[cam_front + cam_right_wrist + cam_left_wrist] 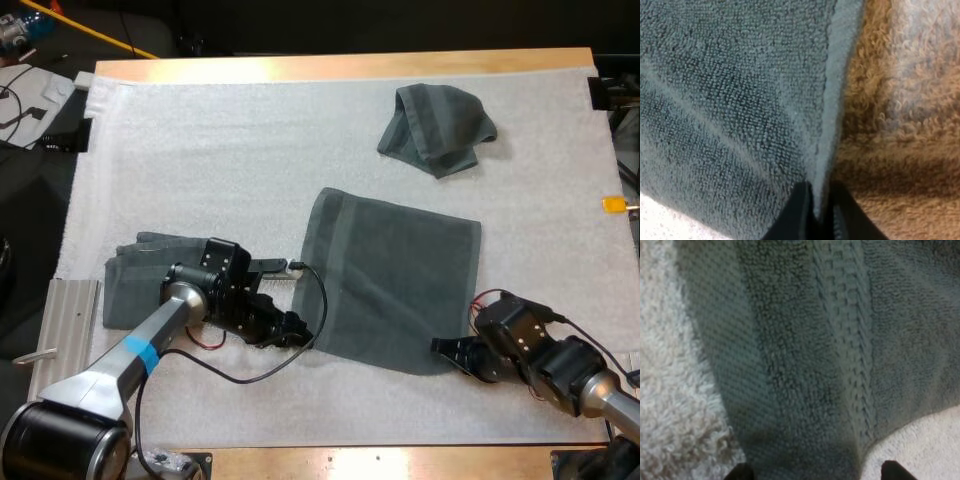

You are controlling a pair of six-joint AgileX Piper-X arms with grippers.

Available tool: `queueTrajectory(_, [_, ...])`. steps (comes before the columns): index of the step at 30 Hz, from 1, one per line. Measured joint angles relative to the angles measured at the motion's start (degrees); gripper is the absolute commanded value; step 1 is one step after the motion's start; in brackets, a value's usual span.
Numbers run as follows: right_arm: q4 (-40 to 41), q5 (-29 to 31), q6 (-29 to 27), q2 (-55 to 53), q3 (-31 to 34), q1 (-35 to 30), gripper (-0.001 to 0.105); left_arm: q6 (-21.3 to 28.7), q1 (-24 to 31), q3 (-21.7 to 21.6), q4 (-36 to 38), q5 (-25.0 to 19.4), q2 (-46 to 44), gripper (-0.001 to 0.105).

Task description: Pick towel from pile, fold and stack

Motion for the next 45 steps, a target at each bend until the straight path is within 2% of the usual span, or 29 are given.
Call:
queueTrajectory(3, [0.0,0.0,0.0,0.0,0.0,0.0,0.0,-0.26,0.0,0.0,-0.25,0.66,0.45,0.049])
queueTrajectory(6, [0.0,0.0,0.0,0.0,0.0,0.0,0.0,-0.24,0.0,0.0,-0.37,1.13,0.48,0.04])
queueTrajectory(9, [0.0,0.0,0.0,0.0,0.0,0.0,0.0,-0.24,0.0,0.0,-0.39,1.32,0.48,0.024])
queueTrajectory(12, [0.0,0.0,0.0,0.0,0.0,0.0,0.0,-0.24,0.0,0.0,-0.11,1.41,0.48,0.003])
queueTrajectory(14, [0.0,0.0,0.0,0.0,0.0,0.0,0.0,-0.24,0.0,0.0,-0.03,1.47,0.48,0.005])
queueTrajectory(15, [0.0,0.0,0.0,0.0,0.0,0.0,0.0,-0.24,0.0,0.0,0.27,1.44,0.48,0.0])
queueTrajectory(19, [0.0,-2.05,-0.42,0.0,-0.13,0.0,0.0,0.62,0.0,0.0,1.1,1.58,0.42,0.0])
queueTrajectory(25, [3.14,-4.24,-1.06,-1.03,-3.33,0.0,0.0,4.33,0.0,0.15,7.92,1.58,-5.01,0.0])
queueTrajectory(30, [8.82,-4.3,-1.81,-4.62,-6.66,0.0,0.0,6.2,-0.66,0.28,14.16,1.46,-11.53,0.0])
queueTrajectory(37, [18.03,-4.24,-2.0,-10.91,-8.41,5.04,0.0,6.53,-7.39,0.53,20.99,-0.16,-19.46,0.0])
queueTrajectory(42, [18.93,-3.24,-0.89,-12.58,-8.44,7.21,0.0,6.21,-9.16,0.53,20.99,-0.19,-20.38,0.0])
queueTrajectory(45, [17.65,-3.36,1.32,-12.56,-8.8,7.21,0.0,5.03,-9.52,0.53,18.5,1.48,-20.38,0.0])
